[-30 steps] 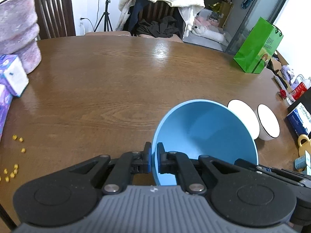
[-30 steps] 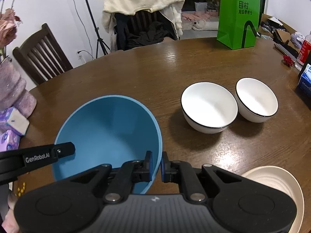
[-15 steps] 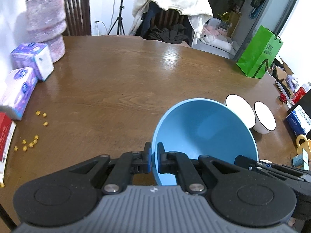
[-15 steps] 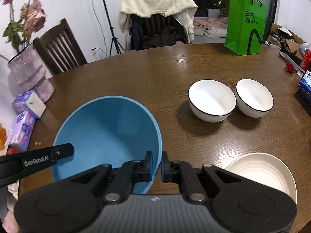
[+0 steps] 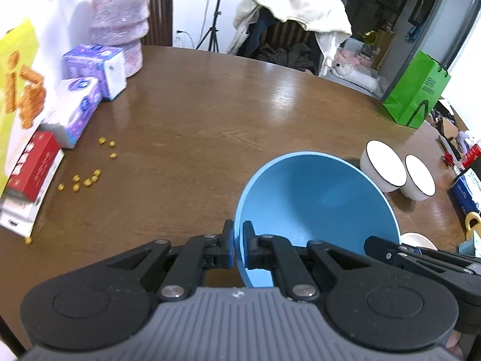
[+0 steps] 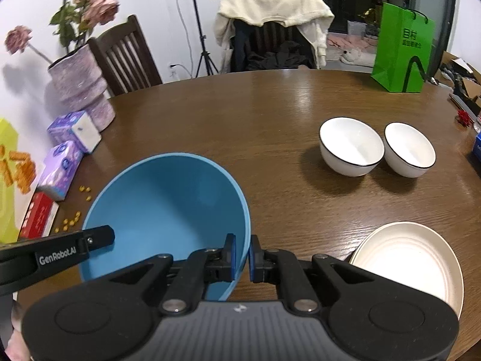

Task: Organize plates and bowls
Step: 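Lower the blue bowl with both grippers onto the table beside the plates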

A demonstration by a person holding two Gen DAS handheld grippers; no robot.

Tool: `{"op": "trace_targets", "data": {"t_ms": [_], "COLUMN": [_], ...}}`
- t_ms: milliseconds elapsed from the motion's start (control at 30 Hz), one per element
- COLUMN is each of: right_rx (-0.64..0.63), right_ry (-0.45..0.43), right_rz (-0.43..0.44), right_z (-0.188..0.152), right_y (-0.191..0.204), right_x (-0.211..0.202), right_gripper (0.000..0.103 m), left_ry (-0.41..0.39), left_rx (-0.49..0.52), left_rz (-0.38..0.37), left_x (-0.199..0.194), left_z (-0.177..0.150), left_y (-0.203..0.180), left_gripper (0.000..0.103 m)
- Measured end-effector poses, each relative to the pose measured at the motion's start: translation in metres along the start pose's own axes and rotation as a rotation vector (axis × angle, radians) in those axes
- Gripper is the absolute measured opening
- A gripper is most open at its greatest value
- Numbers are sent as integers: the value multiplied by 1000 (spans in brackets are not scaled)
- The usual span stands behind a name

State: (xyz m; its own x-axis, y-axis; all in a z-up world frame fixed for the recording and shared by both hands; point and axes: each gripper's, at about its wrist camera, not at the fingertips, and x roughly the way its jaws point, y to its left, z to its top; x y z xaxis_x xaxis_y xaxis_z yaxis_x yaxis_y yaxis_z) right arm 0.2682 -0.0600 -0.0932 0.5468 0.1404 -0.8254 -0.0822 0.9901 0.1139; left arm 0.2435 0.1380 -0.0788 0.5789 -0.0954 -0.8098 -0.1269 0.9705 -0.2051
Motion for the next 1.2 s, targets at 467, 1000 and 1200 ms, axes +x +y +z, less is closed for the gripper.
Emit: {"op": "trace_targets", "data": {"t_ms": [467,1000,1200], "right_rx": [-100,-182,-203], "right_ry": [51,100,114], "right_rz": [56,64,61], "right_z": [-33,-58,-65], "right_y": [34,60,64], "right_x": [2,36,46], "right_gripper": [8,8,8], "left_ry": [15,36,51], "left_rx": [-83,-119,-125], "left_rz": [74,127,132], "left_x": [-12,12,23], "left_z": [-39,-62,-70], "left_y": [37,62,67], "left_gripper": [7,7,7]}}
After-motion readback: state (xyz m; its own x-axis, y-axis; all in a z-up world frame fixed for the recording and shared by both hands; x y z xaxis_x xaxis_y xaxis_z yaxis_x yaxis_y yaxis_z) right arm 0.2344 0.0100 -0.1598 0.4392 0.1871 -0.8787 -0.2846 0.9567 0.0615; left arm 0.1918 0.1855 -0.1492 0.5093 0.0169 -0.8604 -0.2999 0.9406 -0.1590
